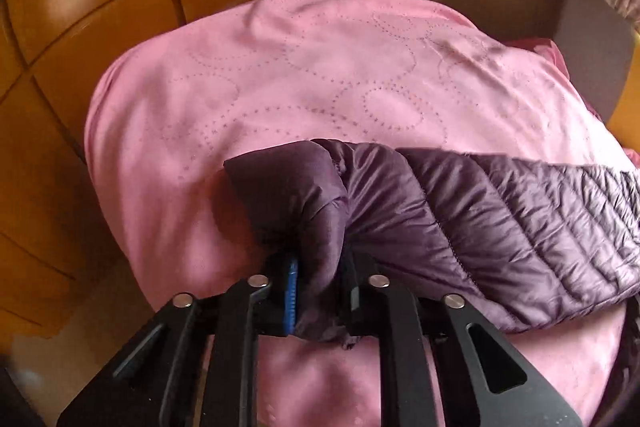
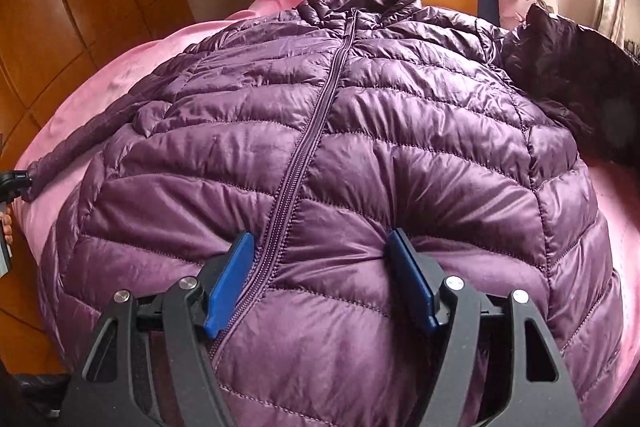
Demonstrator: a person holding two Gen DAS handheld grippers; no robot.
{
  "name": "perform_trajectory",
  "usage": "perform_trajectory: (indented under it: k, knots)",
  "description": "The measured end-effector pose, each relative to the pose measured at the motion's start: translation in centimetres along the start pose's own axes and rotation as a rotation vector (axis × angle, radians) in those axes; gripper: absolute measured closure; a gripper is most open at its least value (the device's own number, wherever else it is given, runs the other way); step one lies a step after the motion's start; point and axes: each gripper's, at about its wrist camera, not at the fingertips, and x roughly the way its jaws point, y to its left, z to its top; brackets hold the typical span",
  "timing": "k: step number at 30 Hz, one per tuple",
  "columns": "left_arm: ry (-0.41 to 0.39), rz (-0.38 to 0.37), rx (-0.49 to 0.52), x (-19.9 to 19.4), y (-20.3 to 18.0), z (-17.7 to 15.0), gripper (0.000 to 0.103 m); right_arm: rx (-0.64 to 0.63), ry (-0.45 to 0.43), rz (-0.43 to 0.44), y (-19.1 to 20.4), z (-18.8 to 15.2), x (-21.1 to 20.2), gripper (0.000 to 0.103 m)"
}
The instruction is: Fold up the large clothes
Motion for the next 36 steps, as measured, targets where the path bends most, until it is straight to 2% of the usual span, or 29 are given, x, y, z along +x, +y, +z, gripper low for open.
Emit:
perform_trajectory:
  k: [1, 2, 3, 4, 6, 8, 9, 12, 14, 17, 19, 20, 22, 24, 25, 27, 30, 36]
  knots:
    - [-0.019, 0.001, -0.001, -0.9, -0.1, 0.0, 0.061, 0.000, 0.000, 0.007, -0.1, 0.0, -0.1, 0.034]
    - [-0.053, -0.002, 0.001, -1.9, -0.3, 0.0, 0.032, 0.002, 0.003, 0.018, -0.3, 0.1, -0.5, 0.034]
    - [-0.091, 0.000, 0.002, -2.9, -0.5, -0.1, 0.023, 0.015, 0.005, 0.033, -0.8, 0.3, -1.0, 0.034]
    - [-0.136, -0.003, 0.004, -4.0, -0.8, -0.2, 0.020, 0.034, -0.003, 0.042, -1.3, 0.3, -1.7, 0.033]
    - [-0.172, -0.040, 0.025, -6.1, -1.6, -0.6, 0.020, 0.081, -0.055, 0.014, -2.9, 0.3, -3.6, 0.030]
    - [-0.193, -0.107, 0.029, -7.7, -2.8, -1.1, 0.020, 0.157, -0.126, -0.078, -6.1, -0.1, -6.4, 0.029]
    - [-0.205, -0.159, 0.036, -8.5, -3.8, -1.4, 0.020, 0.198, -0.158, -0.135, -7.8, -0.5, -7.8, 0.027]
    - [-0.197, -0.289, 0.082, -10.3, -7.4, -2.8, 0.020, 0.319, -0.241, -0.376, -13.4, -2.6, -12.0, 0.022]
    - [-0.171, -0.370, 0.126, -10.9, -10.5, -4.0, 0.020, 0.366, -0.237, -0.509, -16.7, -4.1, -13.4, 0.021]
    - [-0.111, -0.509, 0.208, -12.0, -16.2, -6.6, 0.020, 0.376, -0.180, -0.635, -20.9, -6.2, -13.6, 0.021]
    - [-0.075, -0.570, 0.257, -12.6, -19.3, -8.3, 0.020, 0.359, -0.128, -0.703, -23.4, -7.2, -12.9, 0.022]
    - [-0.058, -0.597, 0.284, -13.0, -20.8, -9.2, 0.020, 0.355, -0.101, -0.715, -24.6, -7.5, -12.5, 0.025]
    - [-0.042, -0.652, 0.352, -14.1, -24.3, -11.3, 0.020, 0.353, -0.059, -0.727, -26.6, -8.0, -11.8, 0.040]
    - [-0.035, -0.688, 0.419, -15.1, -27.1, -13.0, 0.020, 0.361, -0.044, -0.723, -28.0, -8.1, -11.8, 0.081]
    - [-0.030, -0.704, 0.458, -15.6, -28.5, -14.0, 0.020, 0.369, -0.046, -0.713, -28.3, -8.1, -12.2, 0.090]
    - [-0.024, -0.721, 0.526, -15.9, -30.8, -15.4, 0.020, 0.372, -0.070, -0.693, -28.5, -8.1, -14.0, 0.095]
    - [-0.009, -0.719, 0.616, -16.1, -33.7, -17.2, 0.020, 0.378, -0.137, -0.633, -27.9, -8.1, -18.3, 0.096]
    - [0.003, -0.709, 0.684, -15.6, -36.3, -18.1, 0.020, 0.475, -0.314, -0.463, -28.4, -6.6, -29.3, 0.097]
